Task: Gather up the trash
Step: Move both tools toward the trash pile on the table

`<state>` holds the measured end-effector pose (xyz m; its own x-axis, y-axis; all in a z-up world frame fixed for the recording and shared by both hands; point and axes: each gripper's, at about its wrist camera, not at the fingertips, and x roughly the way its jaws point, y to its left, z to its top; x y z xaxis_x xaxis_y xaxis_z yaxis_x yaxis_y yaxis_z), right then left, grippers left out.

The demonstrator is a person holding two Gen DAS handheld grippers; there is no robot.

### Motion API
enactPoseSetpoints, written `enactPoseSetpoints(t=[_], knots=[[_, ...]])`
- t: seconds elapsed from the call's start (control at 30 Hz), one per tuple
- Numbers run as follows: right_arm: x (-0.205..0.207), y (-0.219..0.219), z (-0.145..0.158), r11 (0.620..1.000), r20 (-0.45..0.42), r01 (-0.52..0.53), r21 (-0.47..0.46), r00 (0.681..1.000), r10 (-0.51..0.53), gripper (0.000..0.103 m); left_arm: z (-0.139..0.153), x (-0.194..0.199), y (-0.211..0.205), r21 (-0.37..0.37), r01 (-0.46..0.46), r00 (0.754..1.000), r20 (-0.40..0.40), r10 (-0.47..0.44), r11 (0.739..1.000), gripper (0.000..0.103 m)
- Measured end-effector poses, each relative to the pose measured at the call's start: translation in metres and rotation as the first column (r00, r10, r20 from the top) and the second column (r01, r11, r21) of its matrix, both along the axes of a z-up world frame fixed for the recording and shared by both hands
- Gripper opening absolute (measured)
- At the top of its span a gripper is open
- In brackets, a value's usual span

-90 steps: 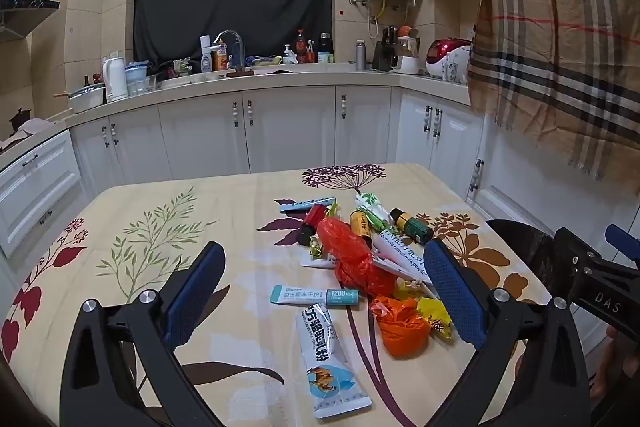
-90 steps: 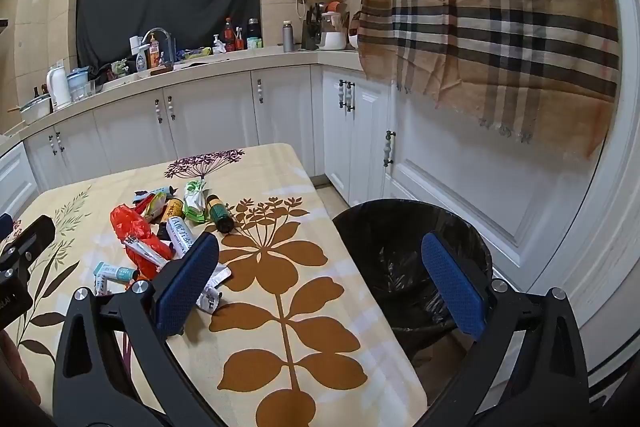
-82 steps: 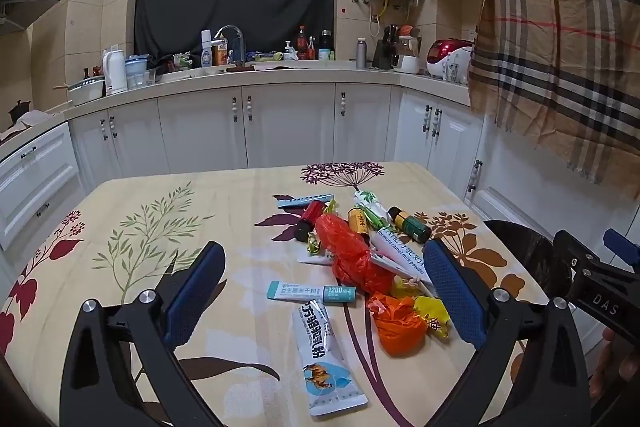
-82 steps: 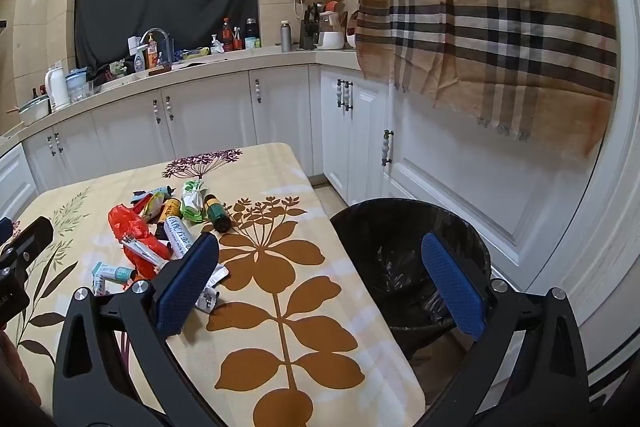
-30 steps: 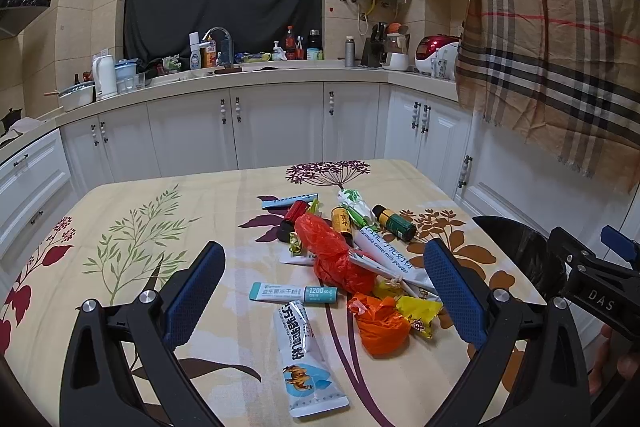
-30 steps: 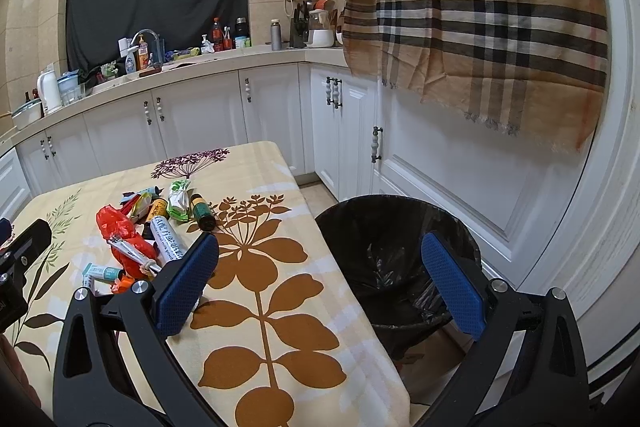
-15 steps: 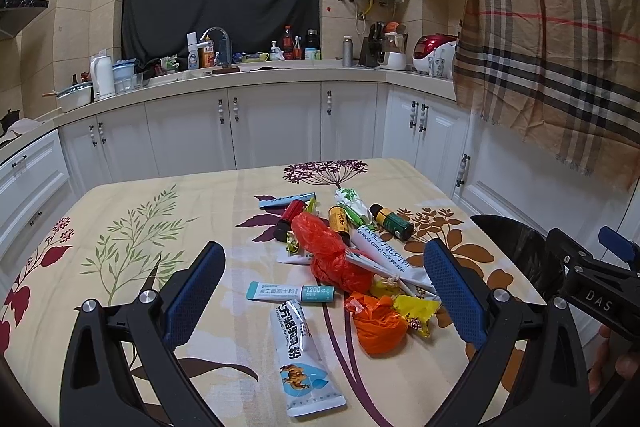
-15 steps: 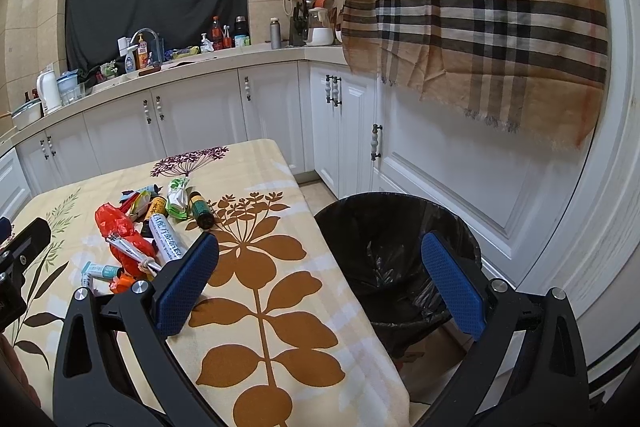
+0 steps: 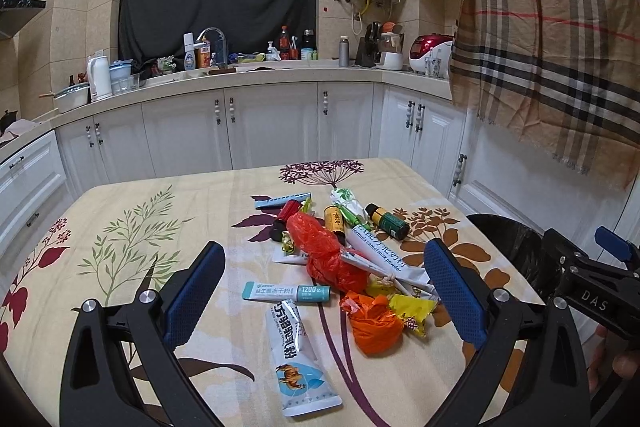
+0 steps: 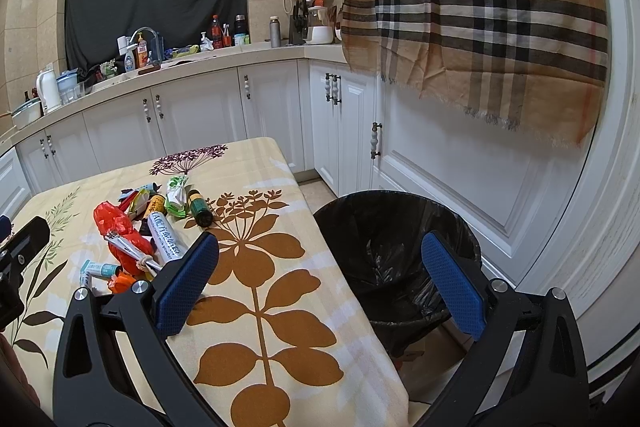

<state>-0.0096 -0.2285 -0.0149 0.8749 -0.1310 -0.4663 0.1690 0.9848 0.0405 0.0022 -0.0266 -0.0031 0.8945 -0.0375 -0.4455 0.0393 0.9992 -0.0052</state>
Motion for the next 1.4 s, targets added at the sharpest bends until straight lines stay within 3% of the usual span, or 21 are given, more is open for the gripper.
enactPoseSetpoints(t=[0.27, 0.5, 0.57, 0.6, 0.67, 0.7, 0.97, 1.03, 1.4], knots=[[0.003, 0.005, -0.008, 0.999, -0.031, -0.038, 0.018, 0.999, 0.039, 0.099, -0.011, 0.002, 0.017, 0.004, -0.011, 0.999, -0.047, 0.011, 1.000, 0.097], [0.014, 0.038, -0.017, 0.991, -0.074, -0.131, 0.027, 0.988, 0.133, 0.099, -0.023, 0.000, 0.042, 0.015, -0.040, 0.994, -0.098, 0.042, 0.999, 0.096], [0.016, 0.050, -0.020, 0.986, -0.087, -0.165, 0.032, 0.982, 0.167, 0.099, -0.026, -0.003, 0.051, 0.024, -0.059, 0.993, -0.106, 0.061, 0.998, 0.091], [0.017, 0.056, -0.021, 0.983, -0.093, -0.181, 0.033, 0.979, 0.183, 0.097, -0.028, -0.003, 0.056, 0.025, -0.067, 0.992, -0.110, 0.070, 0.997, 0.079], [0.019, 0.067, -0.024, 0.977, -0.109, -0.212, 0.032, 0.971, 0.214, 0.090, -0.033, -0.002, 0.068, 0.020, -0.081, 0.987, -0.140, 0.083, 0.997, 0.067], [0.021, 0.073, -0.025, 0.973, -0.121, -0.228, 0.033, 0.965, 0.231, 0.080, -0.036, -0.001, 0.073, 0.014, -0.083, 0.985, -0.153, 0.084, 0.996, 0.067], [0.032, 0.107, -0.044, 0.945, -0.230, -0.319, 0.067, 0.917, 0.326, 0.037, -0.044, -0.006, 0.101, 0.020, -0.136, 0.976, -0.167, 0.137, 0.991, 0.067], [0.034, 0.111, -0.049, 0.937, -0.250, -0.337, 0.094, 0.903, 0.350, 0.021, -0.046, -0.006, 0.107, 0.011, -0.143, 0.975, -0.173, 0.143, 0.990, 0.067], [0.028, 0.116, -0.047, 0.919, -0.242, -0.384, 0.090, 0.886, 0.395, 0.013, -0.051, -0.003, 0.100, -0.023, -0.115, 0.974, -0.197, 0.108, 0.993, 0.067]])
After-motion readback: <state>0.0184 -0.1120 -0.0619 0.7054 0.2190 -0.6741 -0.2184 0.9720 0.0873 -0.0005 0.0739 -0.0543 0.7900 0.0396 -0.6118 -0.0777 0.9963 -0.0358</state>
